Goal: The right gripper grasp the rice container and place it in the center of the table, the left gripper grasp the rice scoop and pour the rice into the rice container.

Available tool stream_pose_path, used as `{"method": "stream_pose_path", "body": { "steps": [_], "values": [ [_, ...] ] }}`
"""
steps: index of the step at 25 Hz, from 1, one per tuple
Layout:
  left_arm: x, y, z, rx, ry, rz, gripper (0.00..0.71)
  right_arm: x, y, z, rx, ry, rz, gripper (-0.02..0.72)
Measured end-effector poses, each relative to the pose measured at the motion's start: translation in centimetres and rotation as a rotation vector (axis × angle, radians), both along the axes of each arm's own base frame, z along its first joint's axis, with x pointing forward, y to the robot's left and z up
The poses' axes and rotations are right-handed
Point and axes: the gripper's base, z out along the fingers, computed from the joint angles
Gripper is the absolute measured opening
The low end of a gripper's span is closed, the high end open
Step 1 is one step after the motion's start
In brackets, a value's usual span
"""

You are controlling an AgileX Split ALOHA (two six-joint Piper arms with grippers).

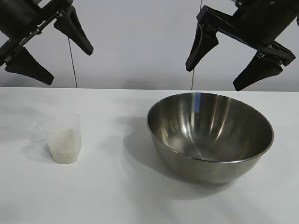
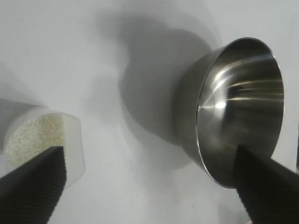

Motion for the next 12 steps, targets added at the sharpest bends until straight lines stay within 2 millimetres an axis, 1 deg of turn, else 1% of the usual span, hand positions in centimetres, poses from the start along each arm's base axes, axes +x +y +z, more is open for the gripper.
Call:
{"method": "stream_pose_path", "body": {
  "steps": [6,8,12],
  "values": [
    [0.0,0.0,0.0,0.000,0.000,0.000,0.696,0.0,-0.2,-0.1,-0.029,-0.006,0.010,0.694],
    [0.0,0.0,0.0,0.000,0.000,0.000,0.696,0.0,-0.6,-0.2,-0.089,-0.014,0.022,0.694],
    [0.0,0.0,0.0,0.000,-0.001,0.001,0.696,0.3,-2.2,-0.8,-0.274,-0.022,-0.012,0.694]
  ]
}}
